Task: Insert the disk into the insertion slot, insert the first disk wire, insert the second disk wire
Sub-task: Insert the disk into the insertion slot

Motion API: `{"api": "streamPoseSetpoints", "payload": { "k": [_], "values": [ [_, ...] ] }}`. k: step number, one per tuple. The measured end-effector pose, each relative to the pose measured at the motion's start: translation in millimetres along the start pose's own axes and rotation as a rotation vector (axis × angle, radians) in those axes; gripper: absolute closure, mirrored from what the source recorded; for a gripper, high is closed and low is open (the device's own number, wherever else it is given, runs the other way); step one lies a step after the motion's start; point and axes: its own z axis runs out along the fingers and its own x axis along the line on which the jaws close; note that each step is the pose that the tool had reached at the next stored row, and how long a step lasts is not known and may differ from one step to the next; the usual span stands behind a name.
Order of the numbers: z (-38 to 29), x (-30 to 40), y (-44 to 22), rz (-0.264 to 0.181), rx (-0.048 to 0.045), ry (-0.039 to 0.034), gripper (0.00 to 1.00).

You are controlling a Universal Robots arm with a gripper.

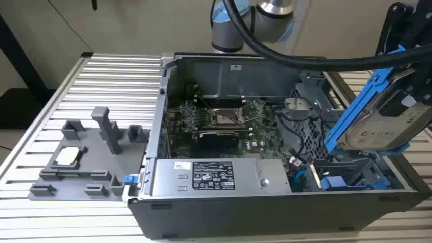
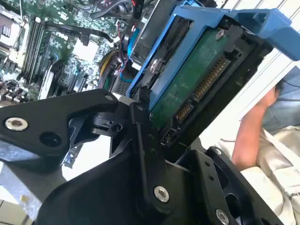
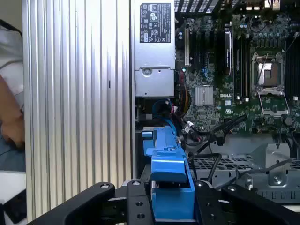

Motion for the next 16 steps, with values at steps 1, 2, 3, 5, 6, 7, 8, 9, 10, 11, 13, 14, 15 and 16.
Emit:
{"api": "streamPoseSetpoints", "payload": {
  "k": [1,2,3,5,6,7,8,9,10,11,13,14,15,16],
  "values": [
    [0.0,0.0,0.0,0.0,0.0,0.0001,0.67],
    [0.0,0.0,0.0,0.0,0.0,0.0,0.67],
    [-0.1,0.0,0.0,0.0,0.0,0.0,0.67],
    [-0.1,0.0,0.0,0.0,0.0,-0.0001,0.67],
    [-0.1,0.0,0.0,0.0,0.0,-0.0001,0.67],
    [-0.1,0.0,0.0,0.0,0.0,-0.0001,0.67],
    [-0.1,0.0,0.0,0.0,0.0,-0.0001,0.67],
    [-0.1,0.0,0.0,0.0,0.0,-0.0002,0.67],
    [-0.1,0.0,0.0,0.0,0.0,-0.0001,0.67],
    [0.0,0.0,0.0,0.0,0.0,-0.0001,0.67],
    [1.0,0.0,0.0,0.0,0.0001,0.0,0.67],
    [1.9,0.0,-0.1,0.0,0.0002,-0.0001,0.67],
    [2.9,0.0,-0.2,0.0,0.0008,-0.0001,0.67],
    [4.0,0.0,-0.2,-0.001,0.0011,-0.0002,0.67]
  ]
}}
